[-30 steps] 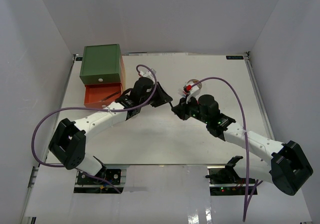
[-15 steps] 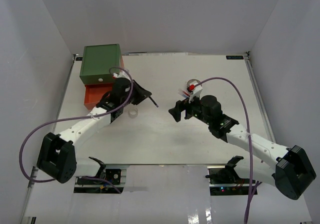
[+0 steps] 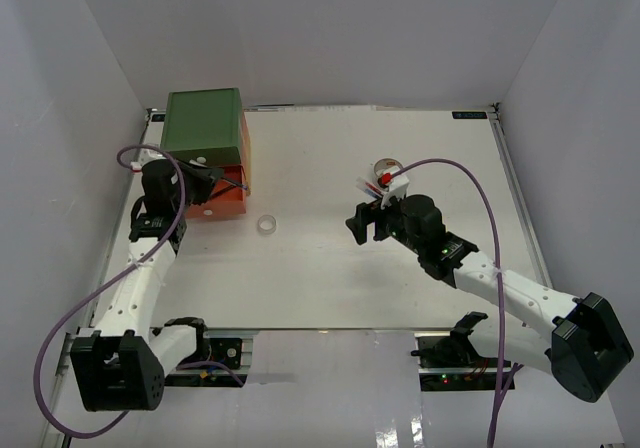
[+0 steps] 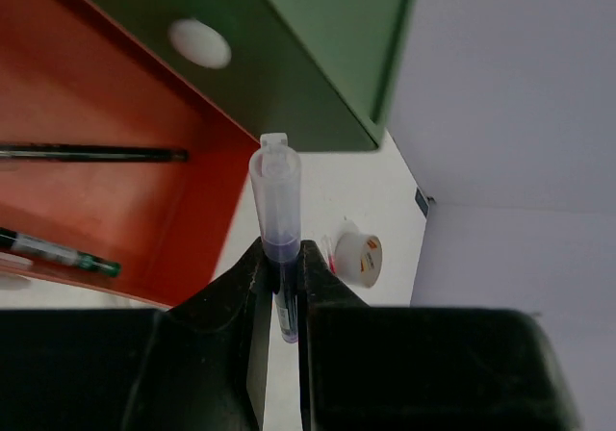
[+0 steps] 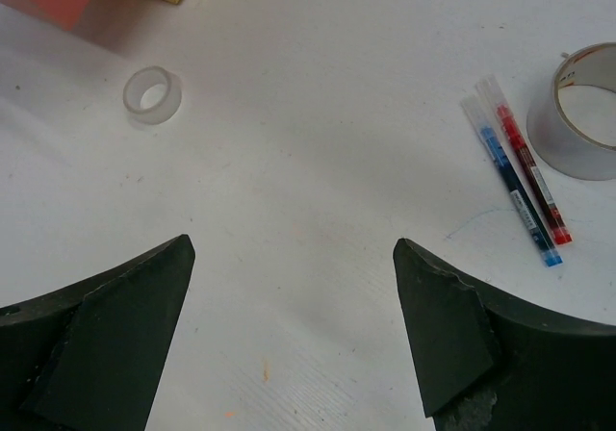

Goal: Sort the stationery into containers
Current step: Place the pen in the drawer.

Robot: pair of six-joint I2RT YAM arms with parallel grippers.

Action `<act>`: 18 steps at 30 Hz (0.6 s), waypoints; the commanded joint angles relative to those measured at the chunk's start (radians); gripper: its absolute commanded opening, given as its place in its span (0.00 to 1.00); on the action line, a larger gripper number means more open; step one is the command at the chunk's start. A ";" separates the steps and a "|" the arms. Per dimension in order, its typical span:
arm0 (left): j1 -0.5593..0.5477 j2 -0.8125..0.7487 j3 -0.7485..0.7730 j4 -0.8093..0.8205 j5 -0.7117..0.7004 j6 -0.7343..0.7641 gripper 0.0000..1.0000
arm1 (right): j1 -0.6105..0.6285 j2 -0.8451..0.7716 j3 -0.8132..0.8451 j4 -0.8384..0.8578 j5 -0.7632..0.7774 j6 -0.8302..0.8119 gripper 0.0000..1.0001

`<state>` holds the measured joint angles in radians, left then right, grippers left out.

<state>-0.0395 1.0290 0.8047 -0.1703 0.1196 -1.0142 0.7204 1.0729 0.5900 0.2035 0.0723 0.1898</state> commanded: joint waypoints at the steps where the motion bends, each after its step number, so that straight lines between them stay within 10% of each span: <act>1: 0.091 0.026 -0.010 -0.021 0.101 -0.017 0.18 | 0.001 -0.022 -0.010 0.014 0.040 -0.026 0.90; 18: 0.208 0.154 0.050 -0.026 0.172 0.003 0.67 | -0.032 0.002 0.010 -0.021 0.118 -0.075 0.90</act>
<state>0.1619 1.2064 0.8116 -0.1925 0.2581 -1.0309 0.7071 1.0554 0.5735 0.1795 0.1524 0.1406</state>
